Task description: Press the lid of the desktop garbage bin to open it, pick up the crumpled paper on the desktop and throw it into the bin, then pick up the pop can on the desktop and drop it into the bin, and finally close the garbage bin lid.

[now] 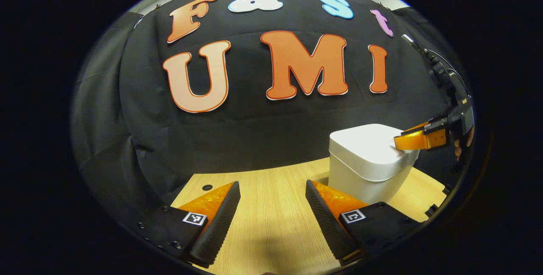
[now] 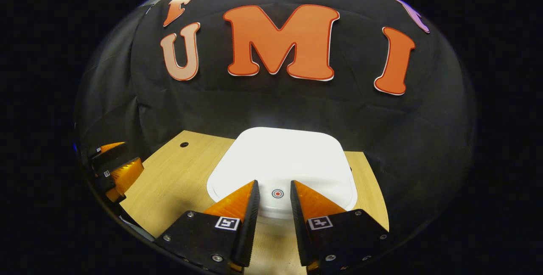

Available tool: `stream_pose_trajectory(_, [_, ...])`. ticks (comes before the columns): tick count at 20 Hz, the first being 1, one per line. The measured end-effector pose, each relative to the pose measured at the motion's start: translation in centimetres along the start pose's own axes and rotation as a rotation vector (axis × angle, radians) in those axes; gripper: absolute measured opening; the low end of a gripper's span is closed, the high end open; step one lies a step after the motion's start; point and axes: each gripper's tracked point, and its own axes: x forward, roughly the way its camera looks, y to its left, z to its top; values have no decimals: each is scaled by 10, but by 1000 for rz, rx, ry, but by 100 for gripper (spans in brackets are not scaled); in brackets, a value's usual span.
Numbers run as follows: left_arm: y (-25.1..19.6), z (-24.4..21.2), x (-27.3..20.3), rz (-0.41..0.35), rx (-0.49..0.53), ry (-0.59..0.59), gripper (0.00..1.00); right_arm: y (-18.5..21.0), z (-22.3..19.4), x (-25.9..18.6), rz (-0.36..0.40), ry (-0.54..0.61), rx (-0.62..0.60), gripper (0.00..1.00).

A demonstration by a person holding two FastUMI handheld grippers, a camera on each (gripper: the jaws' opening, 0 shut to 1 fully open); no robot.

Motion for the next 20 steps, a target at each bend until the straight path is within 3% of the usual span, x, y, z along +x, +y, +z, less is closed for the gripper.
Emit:
stream_pose_trajectory(2, [3,11,0,2,-7,-19,95,1,-2,-1,-10,-13,12,44])
stream_pose_trajectory(6, [7,28,-5,8,-25,-55,99,5,5,-5,-24,-50,-8,45])
stream_pose_trajectory(11, [17,53,-8,22,-39,-106,99,24,22,-16,-5,-143,-45,64])
stream_pose_trajectory(16, [28,73,-14,53,-48,-175,99,41,44,-26,30,-252,-16,76])
stream_pose_trajectory(19, [37,82,-19,73,-56,-220,99,45,56,-33,36,-313,-8,75])
stream_pose_trajectory(20, [38,85,-19,77,-55,-229,100,44,59,-34,29,-333,-12,80])
